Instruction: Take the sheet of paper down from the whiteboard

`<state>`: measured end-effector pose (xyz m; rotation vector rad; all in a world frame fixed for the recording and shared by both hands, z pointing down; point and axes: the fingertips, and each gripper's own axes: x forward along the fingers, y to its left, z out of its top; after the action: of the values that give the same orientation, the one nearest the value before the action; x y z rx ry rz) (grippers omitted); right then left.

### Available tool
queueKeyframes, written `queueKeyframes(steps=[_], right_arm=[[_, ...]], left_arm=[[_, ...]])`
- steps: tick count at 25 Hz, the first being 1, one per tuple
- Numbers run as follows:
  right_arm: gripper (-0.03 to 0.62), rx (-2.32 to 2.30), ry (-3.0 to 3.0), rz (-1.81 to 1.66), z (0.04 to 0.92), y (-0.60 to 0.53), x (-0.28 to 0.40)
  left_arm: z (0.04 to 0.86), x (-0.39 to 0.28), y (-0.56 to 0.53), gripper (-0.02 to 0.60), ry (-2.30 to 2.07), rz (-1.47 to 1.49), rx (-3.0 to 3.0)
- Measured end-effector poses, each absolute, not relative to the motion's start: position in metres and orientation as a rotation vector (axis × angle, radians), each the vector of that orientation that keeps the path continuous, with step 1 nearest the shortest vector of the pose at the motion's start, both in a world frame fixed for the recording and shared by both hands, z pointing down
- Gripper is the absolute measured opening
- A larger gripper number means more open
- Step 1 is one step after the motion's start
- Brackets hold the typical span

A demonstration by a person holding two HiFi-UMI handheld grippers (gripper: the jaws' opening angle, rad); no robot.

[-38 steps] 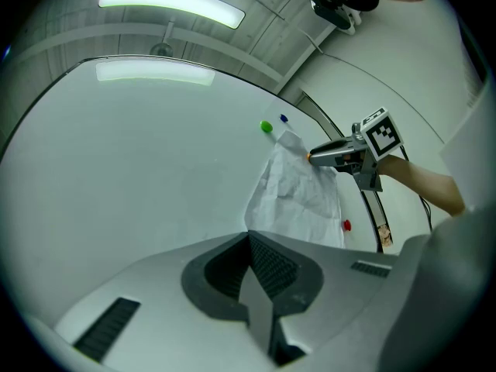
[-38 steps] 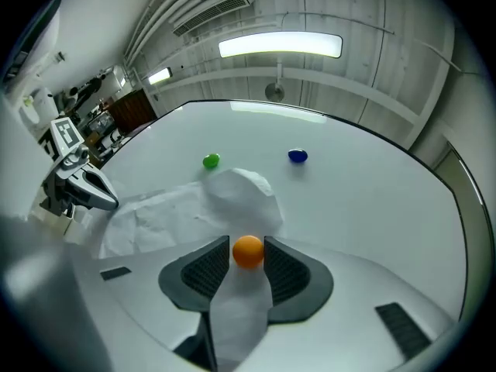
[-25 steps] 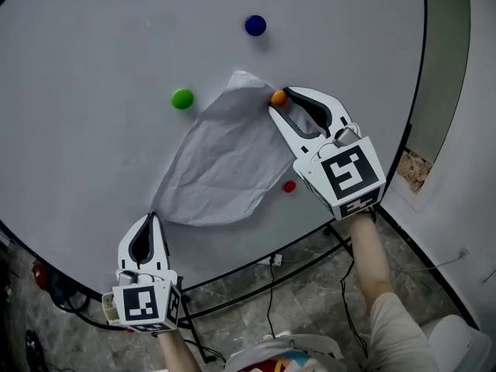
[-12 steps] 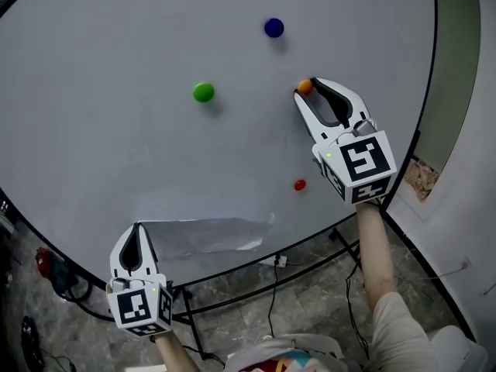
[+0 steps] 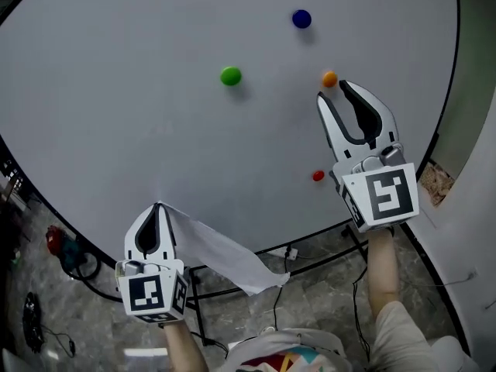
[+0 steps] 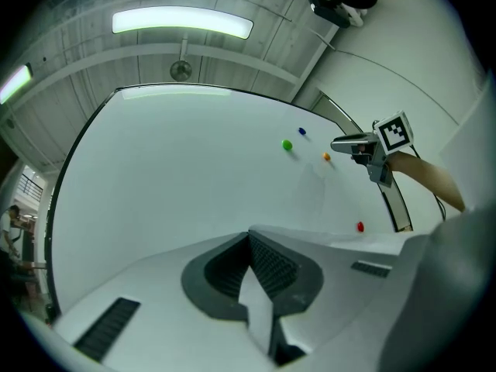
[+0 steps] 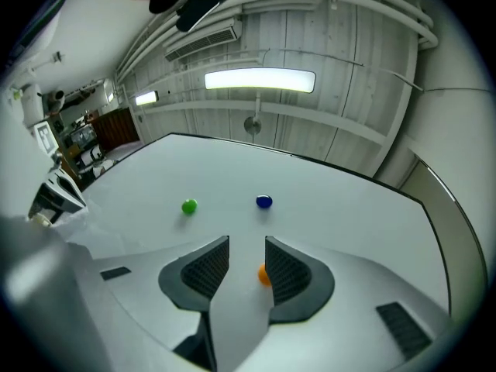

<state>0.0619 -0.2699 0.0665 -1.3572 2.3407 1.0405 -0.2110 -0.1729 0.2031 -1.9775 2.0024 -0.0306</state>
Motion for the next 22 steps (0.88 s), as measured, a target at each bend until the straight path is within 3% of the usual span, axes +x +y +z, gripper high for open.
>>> queueKeyframes(steps=[15,22], right_arm=[[0.13,-1.254,2.485,0.551,0.199,-0.204,0.024],[0.13,-1.246,2.532,0.559,0.209,-0.206,0.011]], left_arm=[[0.223,-0.177,-0.166,0.046,1.953,-0.011,-2.067],[0.226,-0.178,-0.169,0.046,1.947,-0.007,-2.073]])
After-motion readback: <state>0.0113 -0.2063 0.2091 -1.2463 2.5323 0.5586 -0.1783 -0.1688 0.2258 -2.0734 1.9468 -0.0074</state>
